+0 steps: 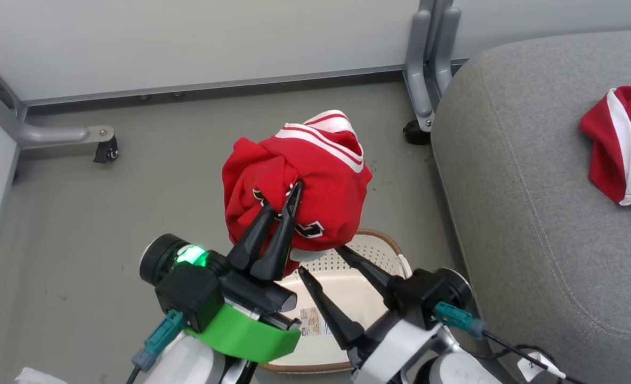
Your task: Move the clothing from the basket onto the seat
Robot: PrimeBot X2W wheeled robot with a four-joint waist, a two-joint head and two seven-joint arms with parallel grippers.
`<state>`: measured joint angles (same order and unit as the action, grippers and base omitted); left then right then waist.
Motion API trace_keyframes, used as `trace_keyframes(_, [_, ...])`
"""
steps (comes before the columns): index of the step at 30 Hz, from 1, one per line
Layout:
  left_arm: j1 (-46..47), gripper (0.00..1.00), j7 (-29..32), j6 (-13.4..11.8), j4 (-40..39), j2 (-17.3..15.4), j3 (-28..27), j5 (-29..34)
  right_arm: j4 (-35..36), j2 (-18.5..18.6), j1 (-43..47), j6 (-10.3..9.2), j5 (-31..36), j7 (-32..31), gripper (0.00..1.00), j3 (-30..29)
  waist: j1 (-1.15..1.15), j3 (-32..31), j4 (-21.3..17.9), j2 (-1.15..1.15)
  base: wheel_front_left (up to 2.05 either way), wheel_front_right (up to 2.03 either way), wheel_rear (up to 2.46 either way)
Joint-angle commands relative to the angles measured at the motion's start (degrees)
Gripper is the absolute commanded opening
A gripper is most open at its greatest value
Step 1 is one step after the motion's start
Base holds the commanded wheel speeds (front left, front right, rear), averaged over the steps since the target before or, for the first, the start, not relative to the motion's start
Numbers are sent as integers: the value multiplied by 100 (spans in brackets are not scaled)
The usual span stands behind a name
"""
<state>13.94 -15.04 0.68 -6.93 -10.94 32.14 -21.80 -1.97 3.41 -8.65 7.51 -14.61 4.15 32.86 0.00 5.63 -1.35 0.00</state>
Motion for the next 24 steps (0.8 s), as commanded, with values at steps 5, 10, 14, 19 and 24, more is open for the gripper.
trace_keyframes(5, [162,0,-19,93,48,62,93,53,-530,-28,-622,-4,-188,270,100,316,0,86,106,0,0,0,0])
trace_keyframes(10, [197,0,-19,155,68,111,162,74,-1019,-46,-1100,-4,-353,528,100,510,0,113,159,0,0,0,0])
trace_keyframes(14, [213,0,-19,189,71,140,181,77,-1316,-47,-1362,-4,-519,667,38,673,0,114,194,0,0,0,0])
trace_keyframes(19, [211,0,-19,216,59,154,169,85,-1569,-46,-1566,-4,-679,775,0,828,0,107,204,0,0,0,0])
trace_keyframes(24, [171,0,-19,224,61,144,145,96,-1716,-47,-1666,-4,-823,861,0,956,0,98,188,0,0,0,0])
